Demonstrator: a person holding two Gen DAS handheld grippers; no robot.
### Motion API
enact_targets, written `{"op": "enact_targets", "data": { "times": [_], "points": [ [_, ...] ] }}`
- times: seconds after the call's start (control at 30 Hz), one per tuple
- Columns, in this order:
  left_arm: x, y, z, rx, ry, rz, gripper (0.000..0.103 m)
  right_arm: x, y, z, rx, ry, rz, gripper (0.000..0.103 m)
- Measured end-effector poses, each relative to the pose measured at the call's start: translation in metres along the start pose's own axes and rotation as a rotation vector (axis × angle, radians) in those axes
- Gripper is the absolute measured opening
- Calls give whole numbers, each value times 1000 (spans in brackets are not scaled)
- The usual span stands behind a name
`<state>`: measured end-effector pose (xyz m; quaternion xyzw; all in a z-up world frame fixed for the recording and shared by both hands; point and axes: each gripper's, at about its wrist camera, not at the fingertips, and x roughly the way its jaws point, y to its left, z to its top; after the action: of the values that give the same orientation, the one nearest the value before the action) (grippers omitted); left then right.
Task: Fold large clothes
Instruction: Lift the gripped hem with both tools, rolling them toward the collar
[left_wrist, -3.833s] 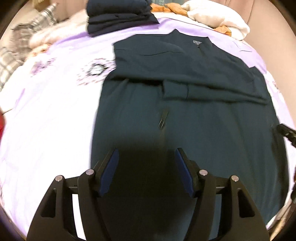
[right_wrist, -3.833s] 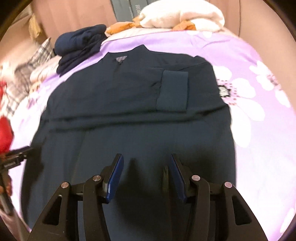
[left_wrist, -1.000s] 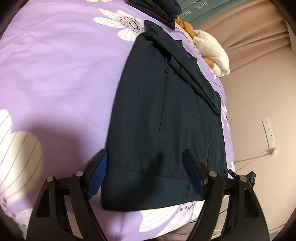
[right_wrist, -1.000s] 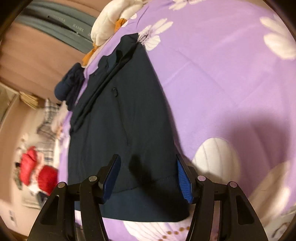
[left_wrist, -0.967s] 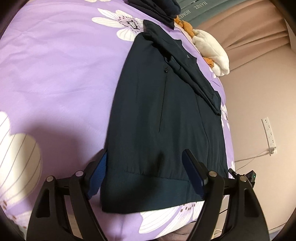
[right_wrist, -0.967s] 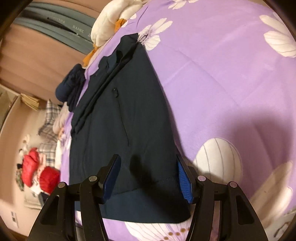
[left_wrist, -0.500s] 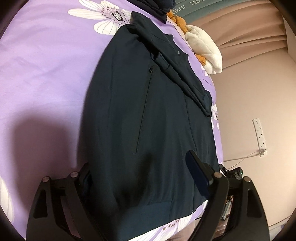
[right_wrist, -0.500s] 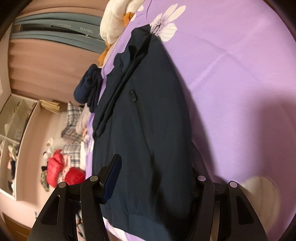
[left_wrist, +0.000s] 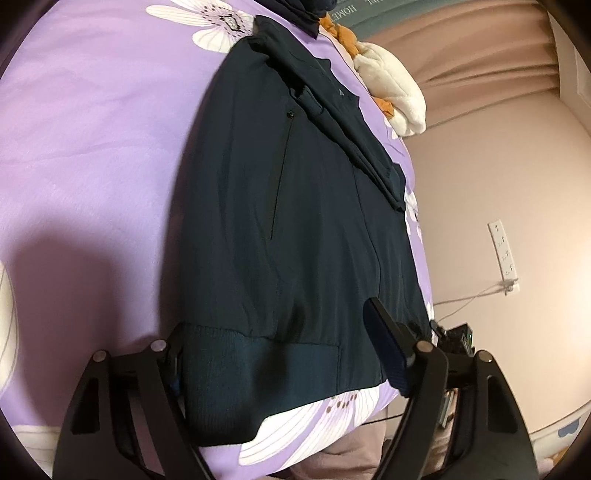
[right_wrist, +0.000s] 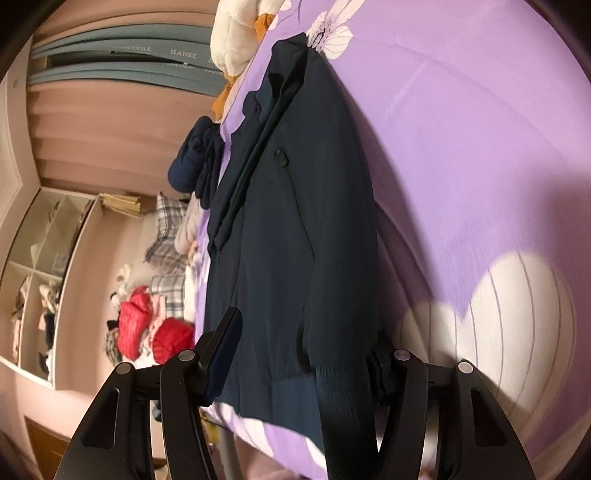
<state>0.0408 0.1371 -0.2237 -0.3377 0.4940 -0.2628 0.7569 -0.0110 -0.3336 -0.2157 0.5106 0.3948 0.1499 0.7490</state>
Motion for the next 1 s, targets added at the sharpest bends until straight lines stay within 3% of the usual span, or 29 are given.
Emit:
{"op": "enact_targets", "data": {
  "times": [0.37, 0.57, 0.63, 0.77, 0.9, 1.0],
  "points": [
    [18, -8, 14, -25, -9, 40, 76, 18, 9, 6, -27, -33, -28, 59],
    [20, -4, 17, -46, -12, 78, 54, 22, 9, 10, -47, -53, -21, 59],
    [20, -2, 16, -41, -11, 106, 41, 21, 7, 10, -49, -59, -26, 56],
    [19, 5, 17, -58, -11, 162, 17, 20, 5, 9, -57, -67, -64, 39],
    [18, 9, 17, -88, -16, 179, 16, 19, 3, 8, -57, -72, -94, 26],
    [20, -1, 15, -44, -21, 236, 16, 20, 5, 9, -63, -75, -107, 26]
  ]
}}
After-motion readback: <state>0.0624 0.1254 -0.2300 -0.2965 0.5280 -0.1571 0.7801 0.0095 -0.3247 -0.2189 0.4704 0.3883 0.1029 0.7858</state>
